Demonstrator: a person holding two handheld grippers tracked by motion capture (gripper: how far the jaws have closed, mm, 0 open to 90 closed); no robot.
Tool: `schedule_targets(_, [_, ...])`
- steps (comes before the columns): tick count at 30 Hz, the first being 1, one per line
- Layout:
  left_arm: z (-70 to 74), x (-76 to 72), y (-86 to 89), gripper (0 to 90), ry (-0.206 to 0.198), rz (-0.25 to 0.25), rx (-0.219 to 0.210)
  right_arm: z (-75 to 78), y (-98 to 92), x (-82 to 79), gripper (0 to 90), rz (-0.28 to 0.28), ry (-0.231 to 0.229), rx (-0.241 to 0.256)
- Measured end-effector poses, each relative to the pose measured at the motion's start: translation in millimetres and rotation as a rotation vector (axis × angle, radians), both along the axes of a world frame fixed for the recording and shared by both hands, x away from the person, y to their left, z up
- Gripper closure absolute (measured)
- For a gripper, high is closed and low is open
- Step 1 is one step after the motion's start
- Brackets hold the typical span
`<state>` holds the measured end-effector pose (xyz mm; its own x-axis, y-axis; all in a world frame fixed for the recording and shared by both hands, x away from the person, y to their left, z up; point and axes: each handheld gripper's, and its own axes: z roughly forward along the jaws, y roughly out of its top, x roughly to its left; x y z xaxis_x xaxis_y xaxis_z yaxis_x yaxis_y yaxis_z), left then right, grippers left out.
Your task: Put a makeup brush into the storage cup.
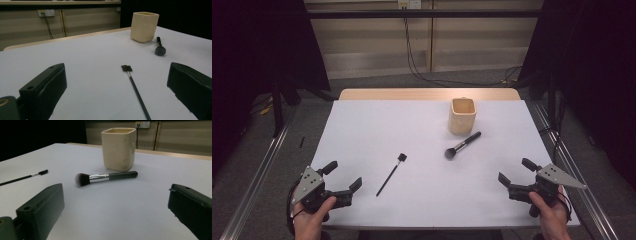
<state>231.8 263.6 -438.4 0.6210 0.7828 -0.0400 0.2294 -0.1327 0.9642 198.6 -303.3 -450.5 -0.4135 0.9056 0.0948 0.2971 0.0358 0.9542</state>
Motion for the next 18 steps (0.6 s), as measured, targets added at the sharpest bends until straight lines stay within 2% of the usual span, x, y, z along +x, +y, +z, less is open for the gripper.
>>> schedule_targets(10, [-0.2, 1.9, -1.0, 2.8, 0.013, 0.004, 0.02, 0.4, -3.7, -0.7, 0.3, 0.002, -0.005, 0.014])
schedule_targets(18, [2.2, 1.6, -7.8, 3.2, 0.024, -0.019, 0.028, 0.4, -1.0, 0.5, 0.4, 0.013, -0.001, 0.009])
